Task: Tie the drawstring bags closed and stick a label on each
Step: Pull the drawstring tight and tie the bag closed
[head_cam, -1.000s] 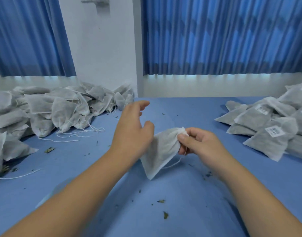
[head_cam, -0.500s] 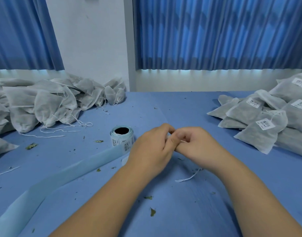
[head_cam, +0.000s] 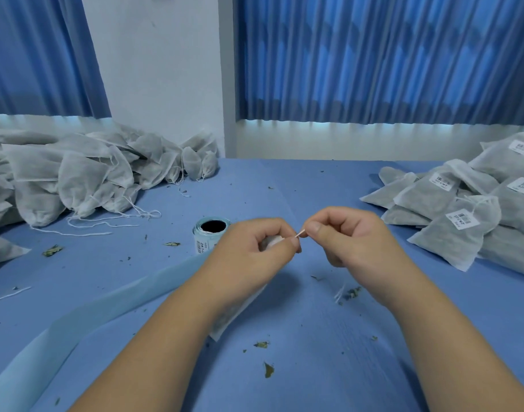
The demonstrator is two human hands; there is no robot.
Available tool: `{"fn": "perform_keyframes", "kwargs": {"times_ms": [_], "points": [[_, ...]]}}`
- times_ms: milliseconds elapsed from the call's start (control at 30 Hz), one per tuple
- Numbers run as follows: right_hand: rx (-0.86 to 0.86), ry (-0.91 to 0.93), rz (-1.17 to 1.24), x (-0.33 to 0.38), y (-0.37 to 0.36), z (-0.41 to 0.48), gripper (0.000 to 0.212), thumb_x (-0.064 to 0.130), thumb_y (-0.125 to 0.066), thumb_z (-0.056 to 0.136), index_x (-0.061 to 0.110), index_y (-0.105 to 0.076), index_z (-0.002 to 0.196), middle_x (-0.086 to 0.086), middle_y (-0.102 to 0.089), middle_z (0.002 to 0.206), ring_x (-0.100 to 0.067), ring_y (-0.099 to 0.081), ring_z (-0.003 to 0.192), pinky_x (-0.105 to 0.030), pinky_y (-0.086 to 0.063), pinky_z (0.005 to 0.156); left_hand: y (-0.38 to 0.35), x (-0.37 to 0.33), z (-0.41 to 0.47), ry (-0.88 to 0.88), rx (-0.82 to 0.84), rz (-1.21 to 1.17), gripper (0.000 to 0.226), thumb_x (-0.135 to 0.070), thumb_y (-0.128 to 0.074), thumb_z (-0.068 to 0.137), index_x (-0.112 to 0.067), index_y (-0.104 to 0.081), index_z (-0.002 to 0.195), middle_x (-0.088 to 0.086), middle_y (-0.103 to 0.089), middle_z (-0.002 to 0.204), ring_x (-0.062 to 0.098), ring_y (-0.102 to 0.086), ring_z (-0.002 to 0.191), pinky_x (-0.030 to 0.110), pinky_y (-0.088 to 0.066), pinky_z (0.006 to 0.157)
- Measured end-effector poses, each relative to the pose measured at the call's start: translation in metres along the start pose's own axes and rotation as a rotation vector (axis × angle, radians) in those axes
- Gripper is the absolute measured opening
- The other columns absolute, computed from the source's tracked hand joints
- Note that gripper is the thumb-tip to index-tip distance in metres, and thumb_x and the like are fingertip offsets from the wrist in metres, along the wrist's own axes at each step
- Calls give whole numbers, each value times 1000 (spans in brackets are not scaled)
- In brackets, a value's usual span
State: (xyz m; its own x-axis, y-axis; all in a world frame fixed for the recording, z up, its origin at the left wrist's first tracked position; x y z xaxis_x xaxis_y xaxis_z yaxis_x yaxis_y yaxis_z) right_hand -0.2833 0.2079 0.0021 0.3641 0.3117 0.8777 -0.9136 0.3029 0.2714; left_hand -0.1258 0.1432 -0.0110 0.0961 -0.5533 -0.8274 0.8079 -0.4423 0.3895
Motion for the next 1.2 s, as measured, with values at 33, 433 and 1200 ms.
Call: {"fn": "perform_keyframes", "kwargs": {"times_ms": [33,433,1200], "points": [[-9,-1,-11,0,-1,0,28,12,-61,92,21,-71,68,-1,-30,54,-13,-25,49,-18,-27,46,0,0,1,-43,-29,103,16,-32,-57,82,-27,-70,75,-16,-49,55,0,-42,56,13,-31,58],[137,-52,-42,-3,0,-2,15,31,-62,77,22,-73,72,5,-38,55,-11,-28,50,-18,-27,46,-5,-1,0,84,-74,71,25,-15,-61,89,-23,-68,66,-4,-65,68,5,-55,63,15,-39,60],[127,22,-98,4,-19,-9,23,18,-60,83,18,-66,61,15,-40,45,-3,-29,42,-13,-26,44,-4,-4,0,84,-150,-23,30,-11,-58,89,-16,-72,63,-4,-68,66,4,-60,70,22,-45,70]]}}
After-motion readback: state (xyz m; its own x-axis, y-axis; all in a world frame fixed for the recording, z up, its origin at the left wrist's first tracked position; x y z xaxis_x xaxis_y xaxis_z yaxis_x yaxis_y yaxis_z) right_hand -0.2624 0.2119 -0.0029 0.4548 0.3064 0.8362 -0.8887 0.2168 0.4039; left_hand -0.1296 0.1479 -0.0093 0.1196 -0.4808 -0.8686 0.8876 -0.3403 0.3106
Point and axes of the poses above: each hand's wrist, its own z-axis towards the middle knuckle, its own y-axis out of the back of the hand, x = y × z, the point moved 1 cm from there along z, towards the middle knuckle
